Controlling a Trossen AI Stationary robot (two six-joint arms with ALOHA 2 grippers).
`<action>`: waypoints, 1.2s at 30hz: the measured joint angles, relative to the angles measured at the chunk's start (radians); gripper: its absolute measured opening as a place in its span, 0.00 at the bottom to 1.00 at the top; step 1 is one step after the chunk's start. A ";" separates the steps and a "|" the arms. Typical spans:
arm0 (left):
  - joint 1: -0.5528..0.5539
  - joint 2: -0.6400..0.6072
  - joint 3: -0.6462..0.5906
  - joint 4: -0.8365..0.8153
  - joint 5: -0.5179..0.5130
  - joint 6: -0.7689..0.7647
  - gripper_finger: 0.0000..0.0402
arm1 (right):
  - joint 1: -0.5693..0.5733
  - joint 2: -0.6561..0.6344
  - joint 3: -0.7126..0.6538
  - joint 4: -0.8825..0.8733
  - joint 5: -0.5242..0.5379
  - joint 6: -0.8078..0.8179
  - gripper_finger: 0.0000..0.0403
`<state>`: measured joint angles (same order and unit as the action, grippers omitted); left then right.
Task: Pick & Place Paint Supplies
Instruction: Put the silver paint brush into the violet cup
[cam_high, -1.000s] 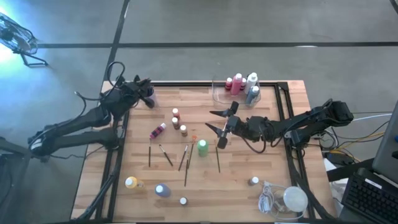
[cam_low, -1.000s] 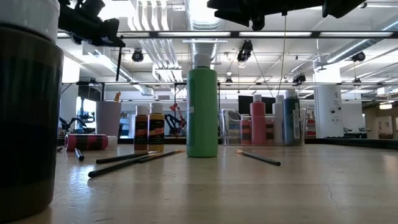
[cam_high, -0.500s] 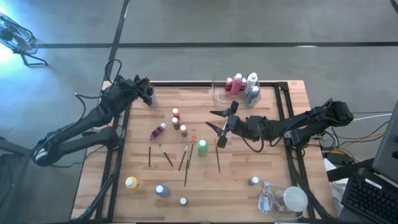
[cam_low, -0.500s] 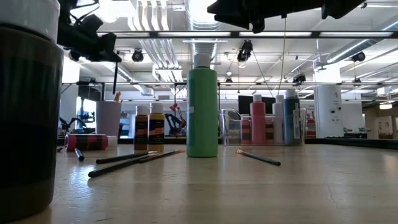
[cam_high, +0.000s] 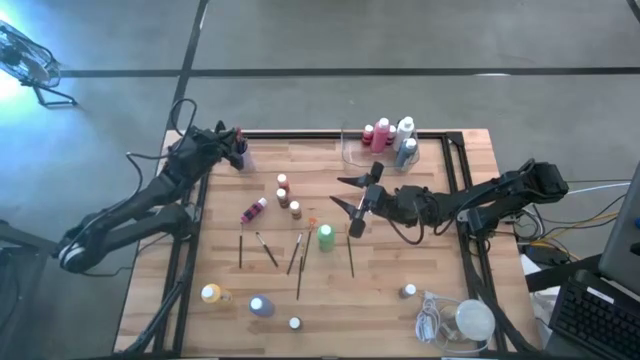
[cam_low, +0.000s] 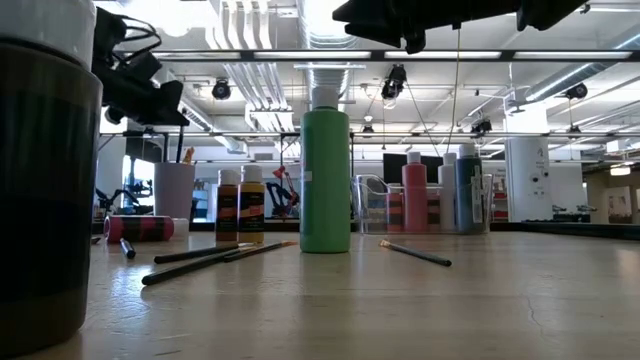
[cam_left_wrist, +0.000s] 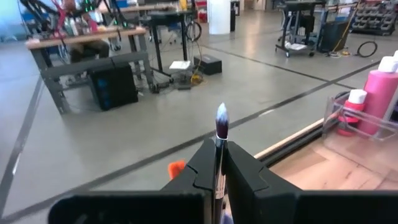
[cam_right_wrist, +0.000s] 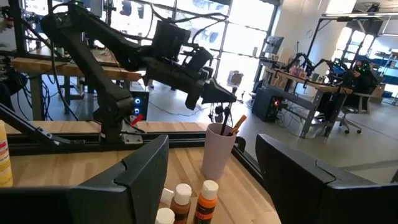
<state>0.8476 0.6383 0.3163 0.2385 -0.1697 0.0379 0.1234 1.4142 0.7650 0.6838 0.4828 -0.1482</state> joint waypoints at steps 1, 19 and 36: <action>0.008 0.009 -0.004 0.008 0.009 -0.005 0.04 | 0.000 0.000 0.000 0.000 0.000 0.000 0.60; 0.082 0.157 -0.044 0.095 0.082 -0.038 0.04 | -0.016 0.000 0.000 -0.022 0.000 0.023 0.58; 0.087 0.236 -0.044 0.085 0.083 -0.039 0.04 | -0.016 0.000 0.000 -0.025 0.000 0.025 0.59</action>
<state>0.9348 0.8746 0.2722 0.3239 -0.0868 -0.0010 0.1078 1.4147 0.7647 0.6591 0.4828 -0.1232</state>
